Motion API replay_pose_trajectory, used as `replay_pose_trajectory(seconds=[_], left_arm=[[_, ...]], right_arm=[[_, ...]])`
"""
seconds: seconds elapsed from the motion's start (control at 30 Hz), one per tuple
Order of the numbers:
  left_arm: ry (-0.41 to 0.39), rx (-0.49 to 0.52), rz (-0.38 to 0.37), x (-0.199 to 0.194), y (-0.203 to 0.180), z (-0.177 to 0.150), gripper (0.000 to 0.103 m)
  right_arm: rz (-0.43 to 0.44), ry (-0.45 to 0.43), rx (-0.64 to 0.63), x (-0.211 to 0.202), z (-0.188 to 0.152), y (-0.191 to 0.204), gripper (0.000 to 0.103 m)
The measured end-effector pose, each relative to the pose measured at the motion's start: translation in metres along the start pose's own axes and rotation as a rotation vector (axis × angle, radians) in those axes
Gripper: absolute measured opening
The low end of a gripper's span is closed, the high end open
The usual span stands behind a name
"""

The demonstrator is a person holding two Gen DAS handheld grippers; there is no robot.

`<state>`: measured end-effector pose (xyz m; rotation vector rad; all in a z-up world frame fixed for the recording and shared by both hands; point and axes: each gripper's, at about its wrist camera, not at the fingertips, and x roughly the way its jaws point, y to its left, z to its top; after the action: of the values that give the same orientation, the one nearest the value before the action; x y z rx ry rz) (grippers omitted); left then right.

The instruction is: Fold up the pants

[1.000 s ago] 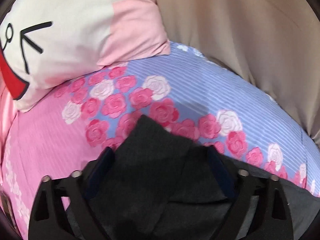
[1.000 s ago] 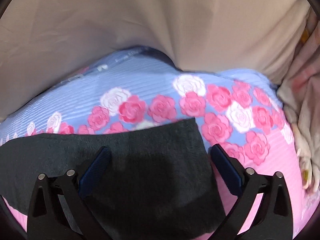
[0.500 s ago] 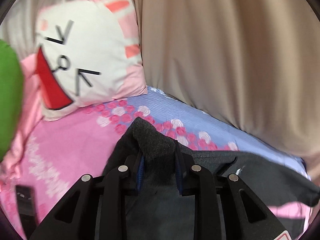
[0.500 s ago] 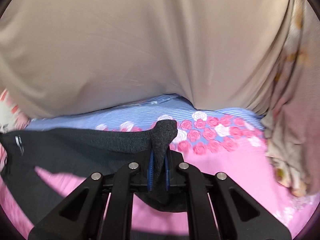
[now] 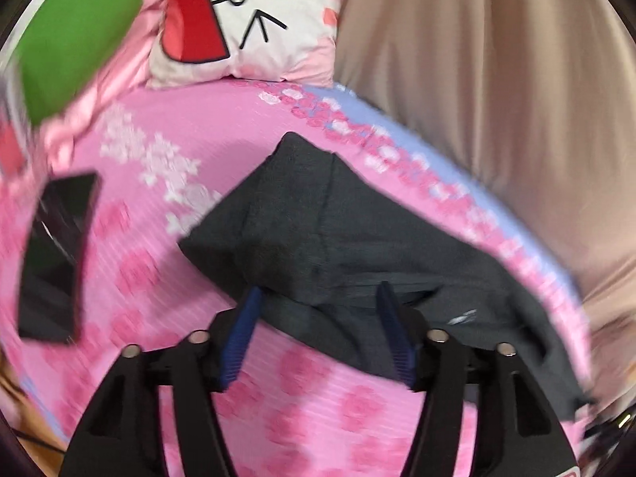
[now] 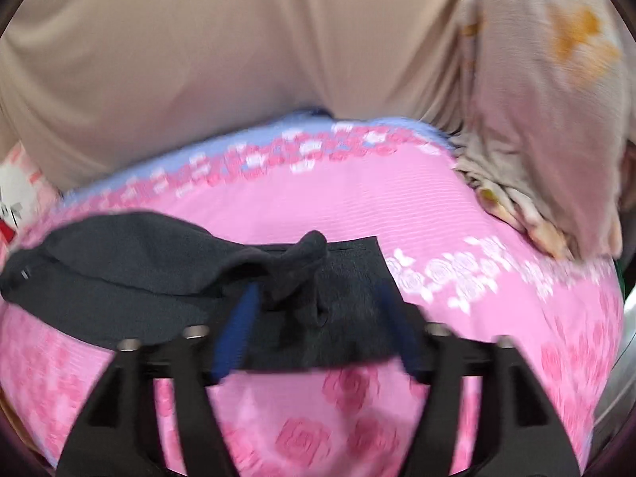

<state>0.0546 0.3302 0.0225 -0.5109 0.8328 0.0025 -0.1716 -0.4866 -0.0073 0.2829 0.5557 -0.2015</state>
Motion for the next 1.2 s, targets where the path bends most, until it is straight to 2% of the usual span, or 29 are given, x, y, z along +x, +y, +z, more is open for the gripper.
replay_pose_trajectory(seconds=[0.07, 0.1, 0.2, 0.3, 0.37, 0.4, 0.43, 0.5, 0.57, 0.7, 0.73, 0.8, 0.83, 0.87, 0.93, 1.0, 1.03, 1.07, 1.1, 1.17, 1.2], left_arm=[[-0.008, -0.075, -0.052, -0.001, 0.003, 0.000, 0.075], [0.011, -0.122, -0.080, 0.006, 0.003, 0.001, 0.078], [0.079, -0.202, -0.108, 0.034, -0.002, 0.006, 0.078], [0.143, -0.295, -0.138, 0.063, -0.002, 0.013, 0.077], [0.145, -0.323, -0.122, 0.069, -0.002, 0.020, 0.049], [0.147, -0.315, -0.110, 0.069, -0.002, 0.024, 0.007], [0.160, -0.314, -0.138, 0.067, -0.001, 0.029, 0.003], [0.158, -0.325, -0.178, 0.059, 0.002, 0.036, 0.003], [0.148, -0.281, -0.159, 0.049, -0.001, 0.042, 0.003], [0.154, -0.272, -0.145, 0.041, 0.005, 0.047, 0.002], [0.155, -0.267, -0.142, 0.040, 0.005, 0.047, 0.002], [0.160, -0.244, -0.117, 0.042, 0.002, 0.050, 0.002], [0.163, -0.232, -0.110, 0.042, -0.001, 0.052, 0.002], [0.162, -0.220, -0.109, 0.040, -0.003, 0.056, 0.002], [0.143, -0.198, -0.116, 0.028, -0.005, 0.065, 0.002], [0.112, -0.179, -0.116, 0.014, -0.005, 0.074, 0.002], [0.109, -0.167, -0.117, 0.009, -0.003, 0.077, 0.002], [0.120, -0.151, -0.115, 0.009, -0.001, 0.077, 0.002], [0.135, -0.133, -0.098, 0.013, 0.002, 0.076, 0.002], [0.183, -0.103, -0.037, 0.030, 0.008, 0.068, 0.003], [0.199, -0.102, -0.024, 0.038, 0.013, 0.063, 0.003]], right_arm=[[0.052, -0.027, 0.040, -0.012, -0.006, 0.003, 0.086], [0.079, -0.029, 0.055, -0.015, -0.009, 0.004, 0.086], [0.142, -0.023, 0.082, -0.017, -0.019, 0.020, 0.086], [0.158, 0.011, 0.081, -0.010, -0.029, 0.033, 0.086], [0.162, 0.030, 0.100, -0.003, -0.032, 0.035, 0.086], [0.172, 0.044, 0.120, 0.000, -0.033, 0.034, 0.086], [0.180, 0.049, 0.137, 0.002, -0.033, 0.033, 0.086], [0.201, 0.050, 0.183, 0.003, -0.032, 0.029, 0.086], [0.228, 0.056, 0.246, 0.011, -0.024, 0.021, 0.086], [0.298, 0.096, 0.429, 0.045, -0.001, 0.007, 0.086], [0.300, 0.110, 0.458, 0.057, 0.004, 0.006, 0.084], [0.193, 0.151, 0.429, 0.080, 0.016, 0.009, 0.057], [0.142, 0.167, 0.404, 0.088, 0.023, 0.011, 0.023], [0.155, 0.147, 0.414, 0.089, 0.033, 0.008, 0.008], [0.215, 0.006, 0.432, 0.059, 0.052, 0.003, 0.003], [0.224, -0.121, 0.384, 0.022, 0.063, -0.005, 0.003], [0.193, -0.131, 0.361, 0.013, 0.062, -0.012, 0.003], [0.153, -0.107, 0.353, 0.014, 0.057, -0.019, 0.003], [0.113, -0.040, 0.359, 0.023, 0.046, -0.033, 0.003], [0.101, 0.109, 0.414, 0.043, 0.015, -0.054, 0.004], [0.109, 0.136, 0.438, 0.045, 0.006, -0.057, 0.007]])
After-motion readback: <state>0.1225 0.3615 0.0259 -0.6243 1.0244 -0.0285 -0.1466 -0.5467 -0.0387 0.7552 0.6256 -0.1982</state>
